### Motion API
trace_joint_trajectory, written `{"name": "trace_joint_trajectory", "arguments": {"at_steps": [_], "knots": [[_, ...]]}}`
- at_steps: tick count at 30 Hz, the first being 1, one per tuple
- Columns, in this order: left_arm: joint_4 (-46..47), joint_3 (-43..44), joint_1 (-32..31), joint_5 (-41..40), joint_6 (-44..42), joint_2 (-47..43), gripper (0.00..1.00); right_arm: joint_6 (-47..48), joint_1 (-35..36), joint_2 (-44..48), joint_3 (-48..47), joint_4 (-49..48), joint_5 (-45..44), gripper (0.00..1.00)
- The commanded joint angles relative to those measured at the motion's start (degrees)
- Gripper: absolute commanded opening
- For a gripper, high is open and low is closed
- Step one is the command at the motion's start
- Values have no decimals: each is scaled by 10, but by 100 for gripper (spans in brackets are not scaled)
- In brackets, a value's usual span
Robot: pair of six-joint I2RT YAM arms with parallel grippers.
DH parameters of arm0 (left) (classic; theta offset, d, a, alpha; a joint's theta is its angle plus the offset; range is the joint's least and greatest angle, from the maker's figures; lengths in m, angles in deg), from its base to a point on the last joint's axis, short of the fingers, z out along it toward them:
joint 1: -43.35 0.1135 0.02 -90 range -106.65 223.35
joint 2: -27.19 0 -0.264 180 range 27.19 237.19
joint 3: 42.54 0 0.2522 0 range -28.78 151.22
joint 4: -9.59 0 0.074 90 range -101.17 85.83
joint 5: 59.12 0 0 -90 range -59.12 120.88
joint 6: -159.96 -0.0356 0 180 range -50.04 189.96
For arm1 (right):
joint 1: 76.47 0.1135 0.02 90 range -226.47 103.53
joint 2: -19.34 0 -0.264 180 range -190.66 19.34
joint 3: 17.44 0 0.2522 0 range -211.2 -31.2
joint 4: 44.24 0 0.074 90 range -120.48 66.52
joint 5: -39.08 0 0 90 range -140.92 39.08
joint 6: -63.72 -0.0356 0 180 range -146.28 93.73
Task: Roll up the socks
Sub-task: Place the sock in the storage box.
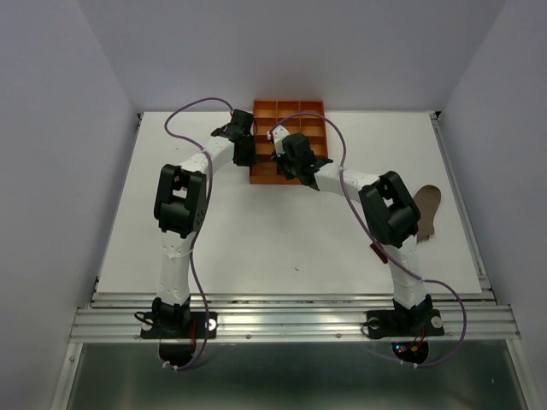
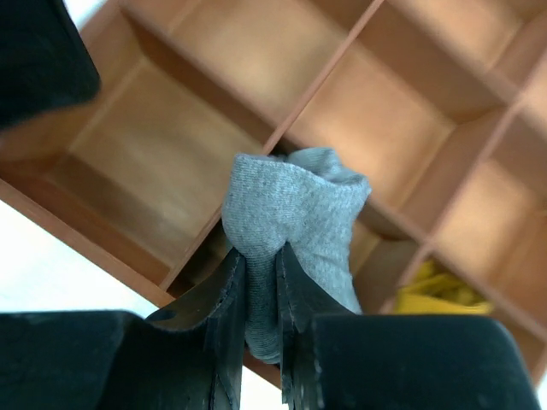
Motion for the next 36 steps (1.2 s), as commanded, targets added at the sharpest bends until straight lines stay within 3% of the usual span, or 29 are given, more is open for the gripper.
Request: {"name": "trace_joint_trajectory", "arguments": {"at_steps": [1, 11, 16, 26, 29, 30, 32, 36], "knots": [[18, -4, 3, 21, 3, 3, 0, -77, 10, -50, 23, 129, 69, 1], [22, -7, 8, 26, 4, 3, 0, -124, -21, -89, -35, 231, 12, 1], [22, -5, 8, 28, 5, 5, 0, -181, -34, -144, -115, 343, -90, 1], [21, -3, 10, 32, 3, 8, 0, -179, -34, -184, -123, 405, -70, 1], [24, -2, 10, 33, 5, 10, 0, -171, -34, -168, -102, 382, -41, 16], [24, -1, 11, 33, 6, 11, 0, -164, -34, -168, -102, 371, -29, 16], [22, 3, 10, 33, 8, 15, 0, -154, -34, -135, -88, 341, -4, 36], [23, 5, 11, 34, 11, 14, 0, -141, -34, -88, -92, 310, 25, 41]]}}
